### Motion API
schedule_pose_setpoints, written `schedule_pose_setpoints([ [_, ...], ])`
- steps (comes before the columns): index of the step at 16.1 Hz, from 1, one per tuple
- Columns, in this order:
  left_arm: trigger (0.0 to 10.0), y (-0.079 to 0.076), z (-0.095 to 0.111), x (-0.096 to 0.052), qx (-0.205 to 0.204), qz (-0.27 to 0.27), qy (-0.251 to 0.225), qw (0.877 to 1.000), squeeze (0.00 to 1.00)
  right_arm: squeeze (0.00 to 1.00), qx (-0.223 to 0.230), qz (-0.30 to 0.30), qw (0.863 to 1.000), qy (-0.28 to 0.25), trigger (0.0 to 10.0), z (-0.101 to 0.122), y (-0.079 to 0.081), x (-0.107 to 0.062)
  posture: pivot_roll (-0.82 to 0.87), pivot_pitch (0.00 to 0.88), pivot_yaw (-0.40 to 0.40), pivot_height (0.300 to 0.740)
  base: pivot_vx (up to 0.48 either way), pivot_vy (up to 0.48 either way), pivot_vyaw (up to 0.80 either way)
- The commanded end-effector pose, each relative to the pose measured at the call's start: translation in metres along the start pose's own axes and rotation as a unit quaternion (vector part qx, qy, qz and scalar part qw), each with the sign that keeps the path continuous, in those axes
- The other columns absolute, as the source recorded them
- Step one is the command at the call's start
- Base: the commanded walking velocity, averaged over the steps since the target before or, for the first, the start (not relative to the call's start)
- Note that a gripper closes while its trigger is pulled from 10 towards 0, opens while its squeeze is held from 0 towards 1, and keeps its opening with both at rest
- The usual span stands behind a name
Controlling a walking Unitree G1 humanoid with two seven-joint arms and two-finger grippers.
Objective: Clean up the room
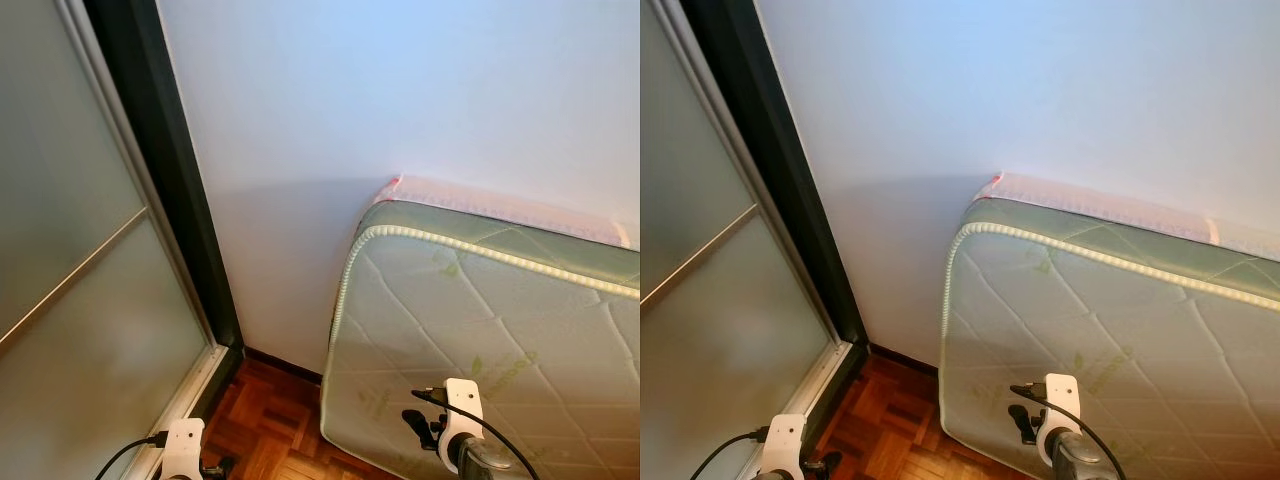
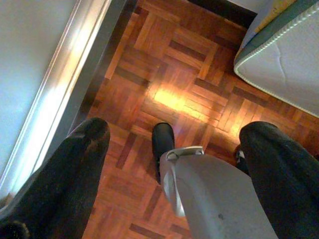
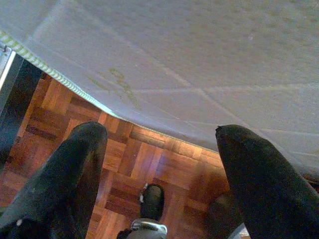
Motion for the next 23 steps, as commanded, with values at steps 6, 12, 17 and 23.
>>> schedule_pose_setpoints([
  [6, 10.0, 0.002, -0.008, -0.002, 0.021, 0.003, 0.01, 1.0, 0.0, 0.0, 0.023, -0.021, 0.999, -0.029, 10.0, 0.002, -0.003, -0.001, 0.21, 0.058, -0.031, 0.74, 0.0, 0.0, 0.0],
  [12, 10.0, 0.031, -0.014, -0.009, 0.021, 0.06, -0.005, 0.998, 0.0, 0.0, 0.036, -0.015, 0.994, -0.103, 10.0, 0.009, 0.002, -0.005, 0.21, 0.105, -0.026, 0.74, 0.0, 0.0, 0.0],
  [17, 10.0, 0.023, -0.028, -0.012, -0.027, 0.086, -0.003, 0.996, 0.0, 0.0, 0.075, -0.035, 0.987, -0.139, 10.0, 0.005, -0.012, -0.013, 0.27, 0.058, -0.142, 0.74, 0.0, 0.0, 0.0],
  [23, 10.0, 0.012, -0.043, -0.015, -0.059, 0.101, 0.006, 0.993, 0.0, 0.0, 0.047, -0.035, 0.945, -0.321, 10.0, 0.082, -0.05, -0.048, 0.31, 0.026, -0.238, 0.74, 0.0, 0.0, 0.0],
])
Point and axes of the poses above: a point about 5 cm out from each wrist's last joint towards the gripper, its own x axis pointing out of the wrist towards the gripper, its own z axis along the axis of the wrist's last joint, y = z × x, the point moved 5 cm from there along x, pointing out of the wrist towards the gripper, and after that the axes turned 4 degrees about x, right-handed, at the moved point
